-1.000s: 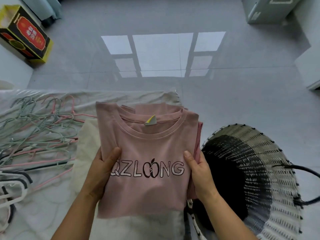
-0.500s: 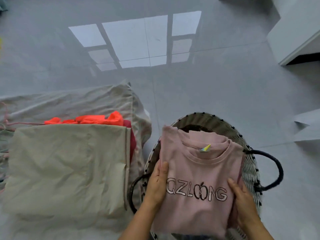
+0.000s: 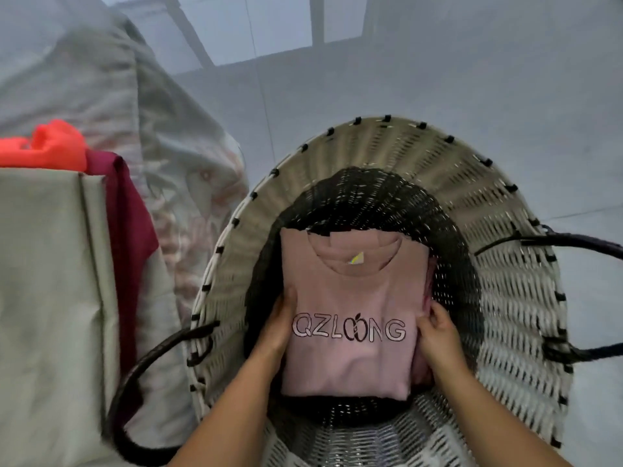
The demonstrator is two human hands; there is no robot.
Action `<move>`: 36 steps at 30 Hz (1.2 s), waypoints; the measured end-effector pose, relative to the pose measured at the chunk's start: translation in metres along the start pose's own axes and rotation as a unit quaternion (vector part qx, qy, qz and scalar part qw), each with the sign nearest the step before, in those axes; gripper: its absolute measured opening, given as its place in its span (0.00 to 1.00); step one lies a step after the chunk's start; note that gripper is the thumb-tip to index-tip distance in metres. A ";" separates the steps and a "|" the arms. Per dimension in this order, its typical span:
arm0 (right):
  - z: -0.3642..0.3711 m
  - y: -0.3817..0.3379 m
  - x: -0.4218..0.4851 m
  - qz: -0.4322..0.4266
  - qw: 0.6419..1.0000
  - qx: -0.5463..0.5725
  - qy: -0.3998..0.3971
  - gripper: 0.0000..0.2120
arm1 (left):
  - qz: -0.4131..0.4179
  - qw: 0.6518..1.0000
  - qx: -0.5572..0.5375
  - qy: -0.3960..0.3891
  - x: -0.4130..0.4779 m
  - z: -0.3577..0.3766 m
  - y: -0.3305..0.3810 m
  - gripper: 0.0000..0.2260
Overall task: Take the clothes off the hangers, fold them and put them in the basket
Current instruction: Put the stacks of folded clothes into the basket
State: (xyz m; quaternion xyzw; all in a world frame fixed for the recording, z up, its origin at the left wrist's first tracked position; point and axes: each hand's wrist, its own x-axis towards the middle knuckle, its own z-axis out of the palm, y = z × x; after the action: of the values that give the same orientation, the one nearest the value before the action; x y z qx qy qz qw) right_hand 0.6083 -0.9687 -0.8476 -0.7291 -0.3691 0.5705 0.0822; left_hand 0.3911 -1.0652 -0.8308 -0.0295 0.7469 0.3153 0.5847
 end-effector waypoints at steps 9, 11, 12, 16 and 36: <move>0.035 0.028 -0.023 -0.261 0.859 -0.439 0.033 0.30 | 0.078 0.993 0.088 -0.018 0.012 0.012 -0.029 0.60; 0.038 0.039 -0.019 -0.220 0.859 -0.462 0.015 0.34 | 0.076 0.991 0.106 -0.034 0.019 0.013 -0.032 0.60; 0.039 0.044 -0.015 -0.199 0.857 -0.476 0.011 0.35 | 0.077 0.990 0.112 -0.037 0.023 0.013 -0.033 0.60; 0.032 0.037 0.005 -0.172 0.840 -0.514 -0.031 0.39 | 0.056 0.991 0.118 -0.036 0.037 0.017 -0.029 0.60; 0.192 -0.161 -0.234 -0.350 0.927 -0.097 -0.098 0.43 | 0.465 0.813 0.127 0.326 -0.184 -0.272 0.123 0.24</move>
State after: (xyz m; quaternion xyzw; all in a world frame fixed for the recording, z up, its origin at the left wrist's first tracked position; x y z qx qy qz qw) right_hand 0.3477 -1.0595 -0.6439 -0.4985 -0.6603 0.5356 0.1692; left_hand 0.1659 -1.1643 -0.5810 0.2946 0.8519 0.4237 0.0892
